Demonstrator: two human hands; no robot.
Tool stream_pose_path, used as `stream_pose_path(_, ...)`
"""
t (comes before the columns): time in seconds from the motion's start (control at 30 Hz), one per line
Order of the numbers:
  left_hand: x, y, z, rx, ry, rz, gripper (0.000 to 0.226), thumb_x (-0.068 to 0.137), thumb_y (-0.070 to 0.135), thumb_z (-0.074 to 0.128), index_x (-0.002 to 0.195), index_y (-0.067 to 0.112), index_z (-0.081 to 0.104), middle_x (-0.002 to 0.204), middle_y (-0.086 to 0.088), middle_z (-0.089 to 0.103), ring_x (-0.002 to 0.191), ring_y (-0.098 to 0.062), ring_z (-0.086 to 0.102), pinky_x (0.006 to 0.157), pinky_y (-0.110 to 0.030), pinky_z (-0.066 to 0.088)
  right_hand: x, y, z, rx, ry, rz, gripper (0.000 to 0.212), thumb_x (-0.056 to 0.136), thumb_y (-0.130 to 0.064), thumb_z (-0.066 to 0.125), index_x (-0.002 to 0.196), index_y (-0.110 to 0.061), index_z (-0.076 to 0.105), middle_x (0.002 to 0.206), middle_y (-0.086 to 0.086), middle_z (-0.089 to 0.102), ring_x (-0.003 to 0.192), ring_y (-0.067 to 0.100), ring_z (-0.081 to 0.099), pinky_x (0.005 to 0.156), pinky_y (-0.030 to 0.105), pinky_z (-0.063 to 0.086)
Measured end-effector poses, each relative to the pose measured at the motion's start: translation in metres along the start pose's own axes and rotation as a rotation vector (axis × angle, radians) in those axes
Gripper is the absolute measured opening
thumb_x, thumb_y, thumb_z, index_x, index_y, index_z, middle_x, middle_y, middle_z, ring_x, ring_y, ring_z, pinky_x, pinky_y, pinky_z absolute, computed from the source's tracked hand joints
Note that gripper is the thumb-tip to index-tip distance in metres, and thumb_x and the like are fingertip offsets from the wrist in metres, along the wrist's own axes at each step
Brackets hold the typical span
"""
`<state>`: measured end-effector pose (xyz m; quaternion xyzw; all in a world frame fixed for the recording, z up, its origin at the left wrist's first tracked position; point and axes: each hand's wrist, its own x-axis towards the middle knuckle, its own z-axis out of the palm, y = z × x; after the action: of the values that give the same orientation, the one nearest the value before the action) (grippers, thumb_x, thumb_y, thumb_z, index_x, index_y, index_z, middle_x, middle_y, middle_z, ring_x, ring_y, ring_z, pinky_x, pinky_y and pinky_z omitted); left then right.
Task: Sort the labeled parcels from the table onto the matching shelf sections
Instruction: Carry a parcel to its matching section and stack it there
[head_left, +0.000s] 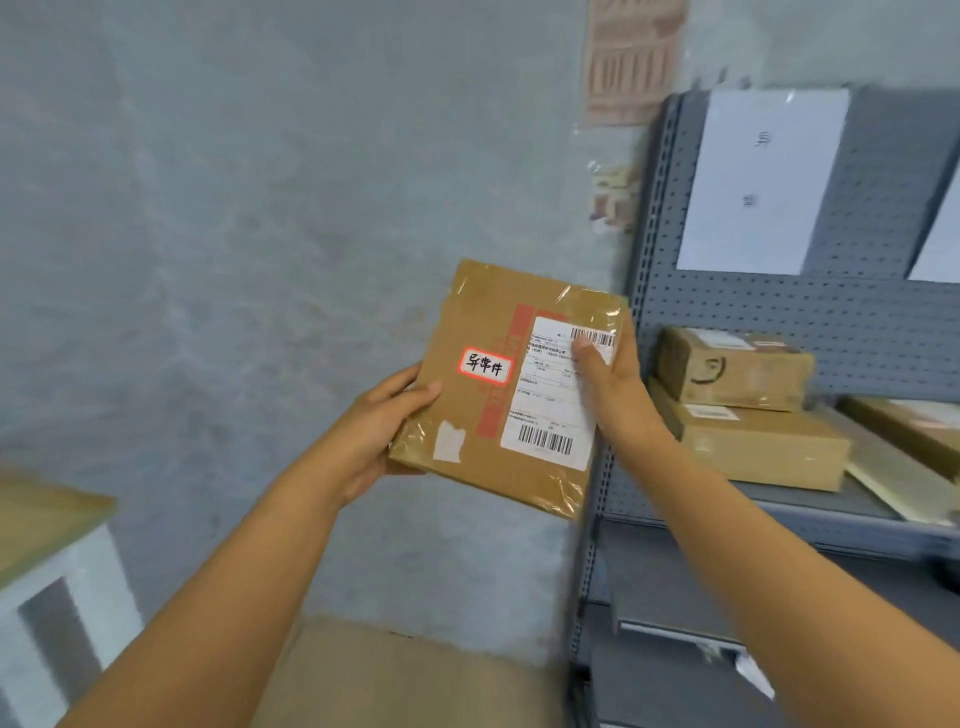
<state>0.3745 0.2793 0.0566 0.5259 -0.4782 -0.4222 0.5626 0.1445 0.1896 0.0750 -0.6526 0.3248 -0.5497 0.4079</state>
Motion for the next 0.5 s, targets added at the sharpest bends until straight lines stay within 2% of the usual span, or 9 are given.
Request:
stream_pose_path(0.03, 0.010, 0.003, 0.029, 0.011, -0.018, 0.011, 0.029, 0.094, 0.036, 0.063, 0.122, 0.043, 0.064, 0.112, 0.004, 0.075, 0.090, -0.017, 0.073, 0.077, -0.043, 0.059, 0.003, 0.000, -0.030, -0.023, 0.012, -0.005, 0.067, 0.101, -0.035, 0.053, 0.156, -0.031, 0.015, 0.138, 0.005, 0.059, 0.121, 0.023, 0.062, 0.105, 0.050, 0.048)
stream_pose_path(0.1, 0.026, 0.013, 0.078, 0.023, -0.043, 0.050, 0.032, 0.094, 0.035, 0.064, 0.125, 0.041, 0.063, 0.112, 0.006, 0.074, 0.091, -0.017, 0.072, 0.073, -0.041, 0.059, 0.010, -0.001, -0.082, -0.073, 0.050, -0.007, 0.078, 0.100, -0.039, 0.052, 0.158, -0.033, 0.000, 0.135, 0.004, 0.062, 0.117, 0.023, 0.065, 0.102, 0.050, 0.050)
stream_pose_path(0.17, 0.041, 0.025, 0.122, 0.052, -0.069, 0.087, 0.033, 0.092, 0.037, 0.065, 0.125, 0.042, 0.063, 0.112, 0.006, 0.074, 0.088, -0.014, 0.073, 0.067, -0.035, 0.059, 0.017, 0.001, -0.132, -0.090, 0.111, 0.003, 0.080, 0.100, -0.037, 0.054, 0.158, -0.036, -0.003, 0.123, -0.003, 0.066, 0.099, 0.010, 0.072, 0.085, 0.034, 0.060)
stream_pose_path(0.23, 0.056, 0.036, 0.156, 0.120, -0.101, 0.099, 0.033, 0.091, 0.041, 0.066, 0.125, 0.044, 0.063, 0.112, 0.007, 0.074, 0.091, -0.015, 0.073, 0.072, -0.039, 0.061, 0.025, 0.003, -0.176, -0.094, 0.162, 0.009, 0.078, 0.100, -0.032, 0.056, 0.157, -0.034, 0.004, 0.114, -0.007, 0.065, 0.081, -0.002, 0.072, 0.061, 0.016, 0.058)
stream_pose_path(0.27, 0.063, 0.040, 0.171, 0.156, -0.119, 0.092, 0.032, 0.091, 0.044, 0.064, 0.124, 0.045, 0.062, 0.110, 0.007, 0.074, 0.093, -0.017, 0.072, 0.077, -0.043, 0.061, 0.029, 0.004, -0.196, -0.104, 0.178, 0.016, 0.071, 0.099, -0.032, 0.058, 0.155, -0.034, 0.014, 0.116, -0.006, 0.065, 0.081, -0.003, 0.072, 0.059, 0.015, 0.058)
stream_pose_path(0.33, 0.079, 0.047, 0.199, 0.217, -0.146, 0.079, 0.028, 0.092, 0.050, 0.062, 0.120, 0.046, 0.064, 0.104, 0.009, 0.075, 0.096, -0.020, 0.071, 0.084, -0.047, 0.059, 0.034, 0.007, -0.231, -0.134, 0.200, 0.039, 0.045, 0.097, -0.033, 0.061, 0.134, -0.040, 0.038, 0.120, -0.002, 0.066, 0.082, 0.000, 0.072, 0.061, 0.020, 0.061)
stream_pose_path(0.37, 0.088, 0.050, 0.212, 0.231, -0.150, 0.079, 0.027, 0.092, 0.052, 0.061, 0.117, 0.045, 0.065, 0.102, 0.009, 0.075, 0.097, -0.020, 0.071, 0.085, -0.047, 0.058, 0.035, 0.009, -0.246, -0.141, 0.221, 0.053, 0.036, 0.095, -0.034, 0.064, 0.123, -0.041, 0.042, 0.121, 0.001, 0.065, 0.082, 0.002, 0.073, 0.058, 0.020, 0.060)
stream_pose_path(0.5, 0.130, 0.061, 0.253, 0.193, -0.098, 0.093, 0.036, 0.087, 0.049, 0.069, 0.119, 0.034, 0.063, 0.117, 0.005, 0.068, 0.110, -0.018, 0.063, 0.083, -0.043, 0.056, 0.047, 0.019, -0.284, -0.189, 0.356, 0.119, 0.048, 0.090, -0.046, 0.067, 0.125, -0.027, 0.039, 0.129, 0.010, 0.057, 0.095, 0.023, 0.071, 0.063, 0.032, 0.060)
